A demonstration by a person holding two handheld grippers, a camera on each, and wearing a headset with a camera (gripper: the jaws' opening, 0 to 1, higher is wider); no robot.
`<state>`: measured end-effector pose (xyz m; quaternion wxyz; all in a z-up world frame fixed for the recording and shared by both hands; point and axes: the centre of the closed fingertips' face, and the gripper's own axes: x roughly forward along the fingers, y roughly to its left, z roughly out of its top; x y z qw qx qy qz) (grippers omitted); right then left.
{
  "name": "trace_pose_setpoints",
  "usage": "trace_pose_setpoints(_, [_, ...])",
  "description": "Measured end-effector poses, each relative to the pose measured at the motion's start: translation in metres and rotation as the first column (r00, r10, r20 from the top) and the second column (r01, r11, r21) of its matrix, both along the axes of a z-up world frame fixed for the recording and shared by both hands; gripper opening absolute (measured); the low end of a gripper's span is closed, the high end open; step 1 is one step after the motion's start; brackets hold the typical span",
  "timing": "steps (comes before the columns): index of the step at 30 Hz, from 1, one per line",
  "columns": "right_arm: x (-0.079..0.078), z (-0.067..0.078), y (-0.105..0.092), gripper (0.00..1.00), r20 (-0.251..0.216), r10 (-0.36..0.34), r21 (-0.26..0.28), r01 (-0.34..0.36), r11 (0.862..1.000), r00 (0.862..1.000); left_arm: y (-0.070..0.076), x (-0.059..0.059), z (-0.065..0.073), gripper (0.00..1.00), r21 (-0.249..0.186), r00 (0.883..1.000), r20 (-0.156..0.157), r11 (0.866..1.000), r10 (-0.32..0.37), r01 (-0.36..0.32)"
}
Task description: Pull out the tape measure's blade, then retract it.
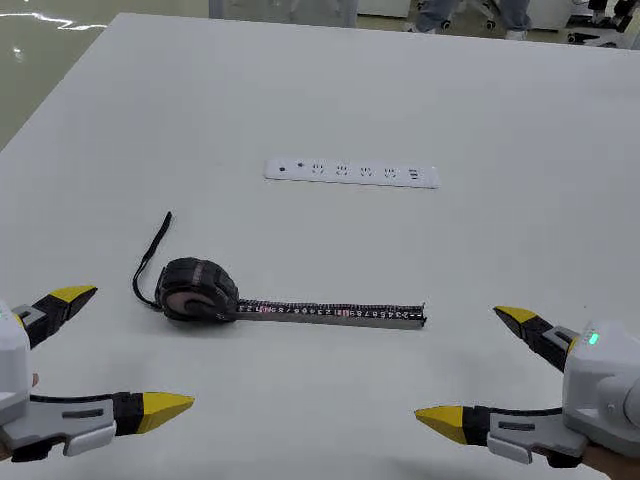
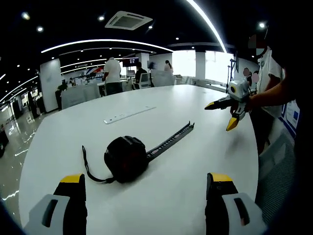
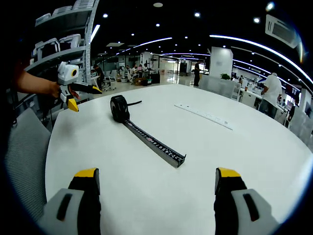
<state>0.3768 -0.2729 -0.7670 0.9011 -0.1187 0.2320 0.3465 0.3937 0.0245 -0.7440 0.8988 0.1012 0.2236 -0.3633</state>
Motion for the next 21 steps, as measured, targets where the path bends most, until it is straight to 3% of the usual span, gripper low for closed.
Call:
trace_pose_setpoints(11, [-0.014,0.002,0.006,1.00,0.014,-0.074,0.020,0.073,0.997,0.997,-0.008,-0.015,-0.002,1.00,-0.015,0.998,0.008,0.998,0.057,-0.057])
trace_pose_setpoints(16, [-0.016,0.004,0.009,1.00,0.021,-0.096,0.012,0.096,0.995,0.995,-0.007,-0.017,-0.001,1.00,-0.011,0.996,0.007,0.996,0.088,-0.088])
trace_pose_setpoints(21, [-0.019,0.008,0.017,0.99,0.025,-0.119,0.037,0.118,0.992,0.993,-0.009,-0.021,0.000,1.00,-0.018,0.992,0.016,0.992,0.122,-0.122])
